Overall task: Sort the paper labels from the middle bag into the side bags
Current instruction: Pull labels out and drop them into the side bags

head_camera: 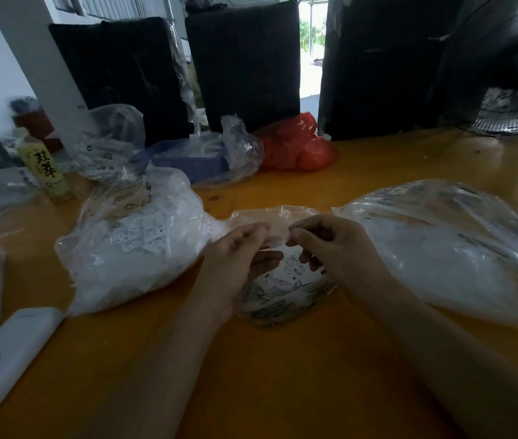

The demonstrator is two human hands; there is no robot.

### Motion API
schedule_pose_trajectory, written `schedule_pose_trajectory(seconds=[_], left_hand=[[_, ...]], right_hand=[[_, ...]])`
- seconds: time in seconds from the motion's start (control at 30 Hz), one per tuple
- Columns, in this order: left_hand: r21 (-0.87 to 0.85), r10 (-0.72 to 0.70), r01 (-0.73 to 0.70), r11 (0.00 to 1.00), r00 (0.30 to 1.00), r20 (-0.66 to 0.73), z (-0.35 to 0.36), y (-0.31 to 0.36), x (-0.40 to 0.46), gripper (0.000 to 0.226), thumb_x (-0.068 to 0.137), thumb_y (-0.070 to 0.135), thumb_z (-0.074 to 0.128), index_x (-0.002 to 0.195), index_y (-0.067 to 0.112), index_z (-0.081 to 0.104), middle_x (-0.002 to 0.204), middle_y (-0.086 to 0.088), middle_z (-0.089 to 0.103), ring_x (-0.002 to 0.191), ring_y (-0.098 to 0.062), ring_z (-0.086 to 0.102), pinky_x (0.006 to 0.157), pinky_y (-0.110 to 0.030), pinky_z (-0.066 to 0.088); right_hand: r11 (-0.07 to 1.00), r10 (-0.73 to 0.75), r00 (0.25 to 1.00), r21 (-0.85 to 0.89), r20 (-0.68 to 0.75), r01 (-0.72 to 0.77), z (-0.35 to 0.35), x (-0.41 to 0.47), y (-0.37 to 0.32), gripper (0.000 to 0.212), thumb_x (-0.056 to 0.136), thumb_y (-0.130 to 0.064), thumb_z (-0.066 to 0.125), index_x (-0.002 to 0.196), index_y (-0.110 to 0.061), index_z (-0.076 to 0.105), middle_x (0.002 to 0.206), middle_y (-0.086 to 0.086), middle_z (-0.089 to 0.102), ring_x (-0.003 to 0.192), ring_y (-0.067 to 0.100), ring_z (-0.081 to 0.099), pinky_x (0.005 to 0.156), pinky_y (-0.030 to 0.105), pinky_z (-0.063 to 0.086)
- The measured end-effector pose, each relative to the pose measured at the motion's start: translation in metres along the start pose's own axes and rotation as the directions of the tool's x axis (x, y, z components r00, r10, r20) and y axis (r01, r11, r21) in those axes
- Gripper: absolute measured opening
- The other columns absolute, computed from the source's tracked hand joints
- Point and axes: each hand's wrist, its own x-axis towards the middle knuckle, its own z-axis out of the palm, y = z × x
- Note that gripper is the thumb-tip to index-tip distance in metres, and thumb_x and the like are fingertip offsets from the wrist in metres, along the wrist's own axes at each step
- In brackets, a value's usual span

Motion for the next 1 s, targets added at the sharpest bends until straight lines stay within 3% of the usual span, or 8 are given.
schedule_pose_trajectory(seconds=[0.23, 0.4, 0.53, 0.63, 0.73, 0.8, 0.9, 1.0], left_hand=[[0.195, 0.111, -0.123, 0.973, 0.991, 0.069, -0.004, -0.002, -0.003, 0.022, 0.092, 0.013, 0.078, 0.113, 0.020, 0.075, 0.098, -0.006, 0.081, 0.094, -0.019, 0.078, 0.080, -0.022, 0.060], [0.414, 0.200, -0.207, 0.886, 0.978, 0.062, -0.005, -0.005, -0.005, 0.017, 0.095, 0.022, 0.076, 0.106, 0.035, 0.076, 0.094, 0.008, 0.080, 0.085, -0.006, 0.075, 0.075, -0.017, 0.058], [0.292, 0.125, -0.129, 0.948, 0.992, 0.033, -0.003, -0.003, -0.003, 0.015, 0.095, 0.030, 0.075, 0.109, 0.029, 0.077, 0.099, 0.007, 0.080, 0.092, -0.009, 0.075, 0.071, -0.021, 0.059], [0.197, 0.042, -0.053, 0.979, 0.998, 0.055, -0.003, -0.003, -0.003, 0.029, 0.084, 0.035, 0.080, 0.109, 0.022, 0.077, 0.104, 0.002, 0.080, 0.098, -0.013, 0.078, 0.067, -0.020, 0.058], [0.019, 0.003, -0.004, 1.000, 1.000, 0.022, -0.006, -0.003, 0.000, 0.023, 0.088, 0.013, 0.077, 0.110, 0.008, 0.073, 0.105, -0.008, 0.081, 0.100, -0.021, 0.079, 0.069, -0.019, 0.059], [-0.136, -0.017, 0.016, 0.991, 1.000, -0.003, -0.008, -0.002, 0.001, 0.019, 0.088, -0.001, 0.073, 0.107, 0.001, 0.070, 0.106, -0.015, 0.080, 0.099, -0.025, 0.079, 0.071, -0.019, 0.061], [-0.200, -0.011, 0.006, 0.980, 1.000, -0.022, -0.010, -0.003, 0.002, 0.015, 0.092, -0.011, 0.067, 0.103, -0.002, 0.068, 0.101, -0.019, 0.079, 0.095, -0.028, 0.080, 0.071, -0.020, 0.061], [-0.203, -0.002, -0.002, 0.979, 1.000, -0.017, -0.008, -0.005, 0.002, 0.019, 0.085, -0.004, 0.075, 0.103, 0.000, 0.070, 0.100, -0.020, 0.079, 0.096, -0.030, 0.079, 0.074, -0.022, 0.062]], right_hand=[[0.998, 0.046, 0.998, 0.028, 0.036, -0.047, -0.001, 0.001, -0.003, 0.013, 0.096, -0.034, 0.066, 0.100, -0.024, 0.072, 0.092, -0.006, 0.076, 0.067, 0.010, 0.067, 0.056, 0.022, 0.051], [0.960, -0.006, 0.999, -0.281, 0.045, 0.019, -0.007, 0.002, -0.001, 0.007, 0.092, -0.039, 0.069, 0.089, -0.033, 0.070, 0.082, -0.017, 0.072, 0.066, 0.001, 0.065, 0.058, 0.015, 0.047], [0.951, -0.036, 0.999, -0.307, 0.016, 0.039, -0.002, 0.000, -0.002, 0.021, 0.091, -0.046, 0.067, 0.081, -0.027, 0.069, 0.079, -0.006, 0.073, 0.069, 0.018, 0.066, 0.060, 0.031, 0.056], [0.929, -0.089, 0.996, -0.358, 0.024, 0.092, 0.002, -0.001, -0.002, 0.022, 0.093, -0.046, 0.064, 0.081, -0.028, 0.069, 0.077, -0.006, 0.071, 0.066, 0.013, 0.065, 0.062, 0.029, 0.056], [0.843, -0.149, 0.989, -0.523, 0.001, 0.127, 0.000, 0.001, 0.001, 0.021, 0.097, -0.046, 0.058, 0.089, -0.029, 0.069, 0.078, -0.014, 0.067, 0.065, -0.001, 0.060, 0.055, 0.014, 0.045], [0.689, -0.156, 0.986, -0.710, 0.053, 0.147, -0.005, 0.004, 0.003, 0.019, 0.098, -0.040, 0.060, 0.112, -0.029, 0.068, 0.098, -0.017, 0.065, 0.076, -0.005, 0.056, 0.069, 0.010, 0.040], [0.486, 0.038, 0.988, -0.867, 0.151, 0.114, -0.007, 0.005, 0.007, 0.047, 0.096, -0.046, 0.062, 0.139, -0.027, 0.055, 0.128, -0.002, 0.057, 0.109, 0.014, 0.056, 0.095, 0.030, 0.045], [0.475, 0.103, 0.982, -0.875, 0.159, 0.092, -0.004, 0.002, 0.009, 0.043, 0.093, -0.049, 0.065, 0.130, -0.026, 0.061, 0.128, 0.001, 0.051, 0.109, 0.019, 0.056, 0.096, 0.034, 0.048]])
